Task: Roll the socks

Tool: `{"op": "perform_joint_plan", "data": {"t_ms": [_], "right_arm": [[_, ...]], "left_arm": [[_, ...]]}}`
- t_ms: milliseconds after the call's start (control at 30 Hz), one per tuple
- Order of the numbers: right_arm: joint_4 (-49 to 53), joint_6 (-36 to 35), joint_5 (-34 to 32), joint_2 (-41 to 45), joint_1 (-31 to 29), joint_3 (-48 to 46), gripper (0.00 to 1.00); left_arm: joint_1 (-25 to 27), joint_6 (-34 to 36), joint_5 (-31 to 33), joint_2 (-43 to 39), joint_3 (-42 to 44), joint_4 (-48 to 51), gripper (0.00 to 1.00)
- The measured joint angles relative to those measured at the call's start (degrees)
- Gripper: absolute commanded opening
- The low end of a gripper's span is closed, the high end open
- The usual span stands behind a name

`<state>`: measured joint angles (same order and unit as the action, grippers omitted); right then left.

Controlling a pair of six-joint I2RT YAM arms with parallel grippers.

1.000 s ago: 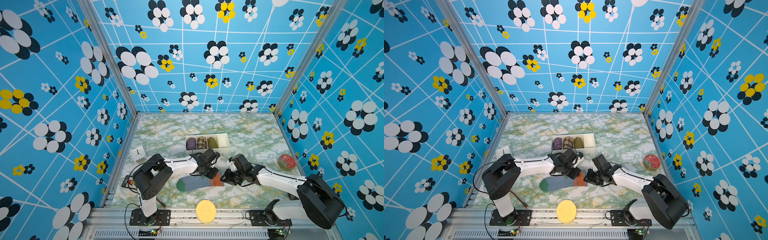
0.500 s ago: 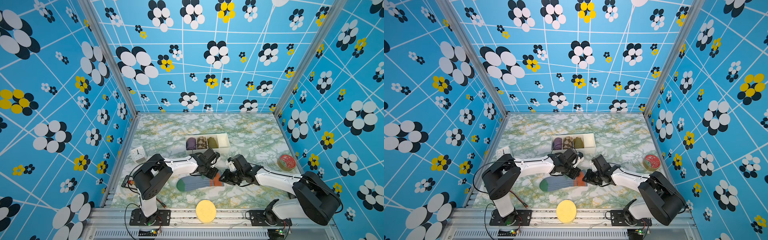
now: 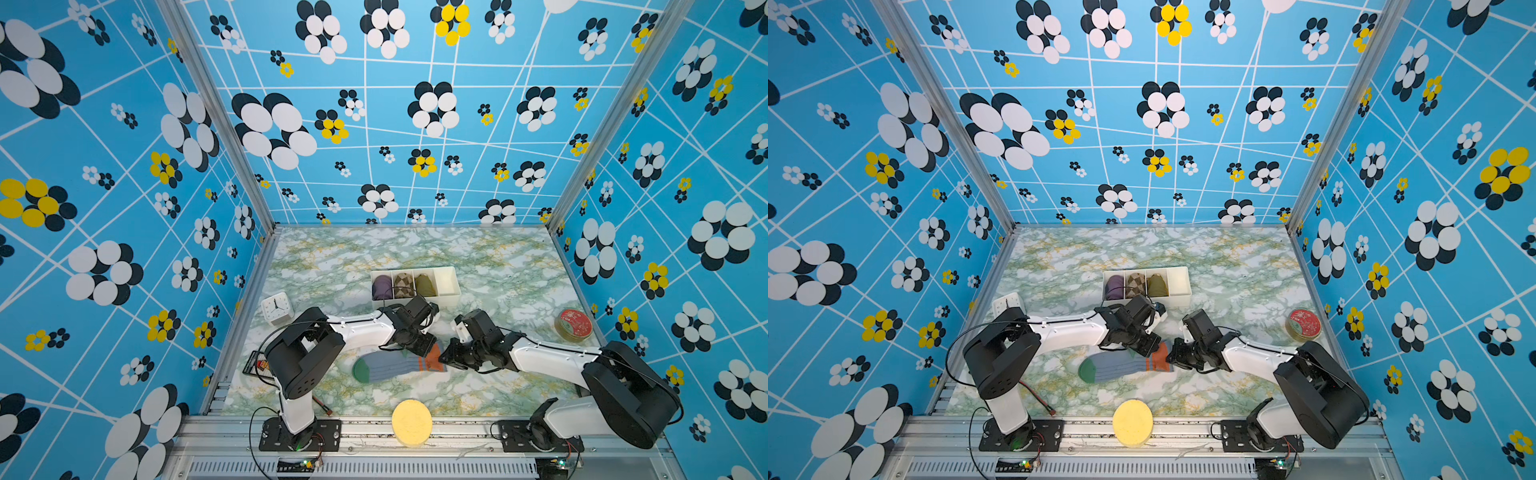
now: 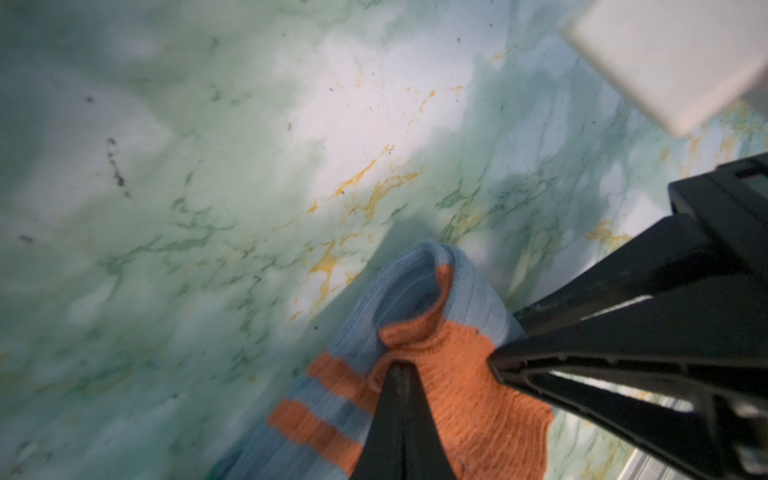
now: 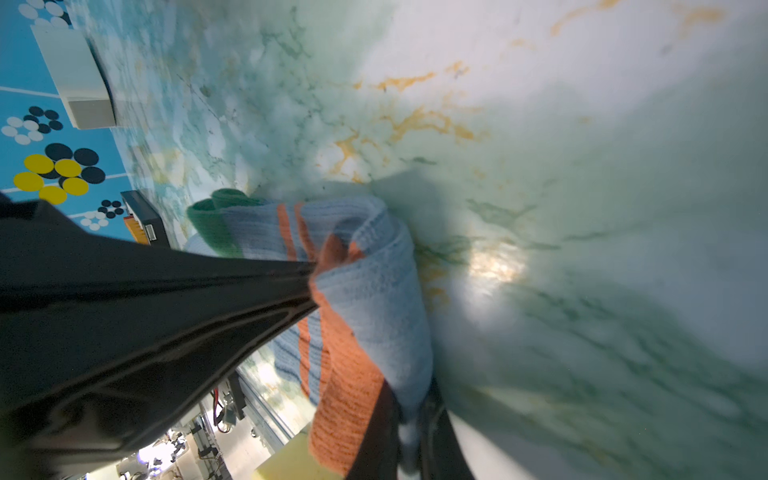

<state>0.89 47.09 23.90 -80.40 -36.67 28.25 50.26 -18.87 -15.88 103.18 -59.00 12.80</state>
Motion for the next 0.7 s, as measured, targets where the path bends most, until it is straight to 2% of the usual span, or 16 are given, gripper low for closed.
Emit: {"op": "perform_joint_plan", "data": {"t_ms": [700], "right_arm": [[17.9,-7.5,-11.2,6.4,-0.7,6.2,0.03]], "left_arm": [[-0.4,0.0,0.0,-6.4,0.4,0.5,0.0]]}}
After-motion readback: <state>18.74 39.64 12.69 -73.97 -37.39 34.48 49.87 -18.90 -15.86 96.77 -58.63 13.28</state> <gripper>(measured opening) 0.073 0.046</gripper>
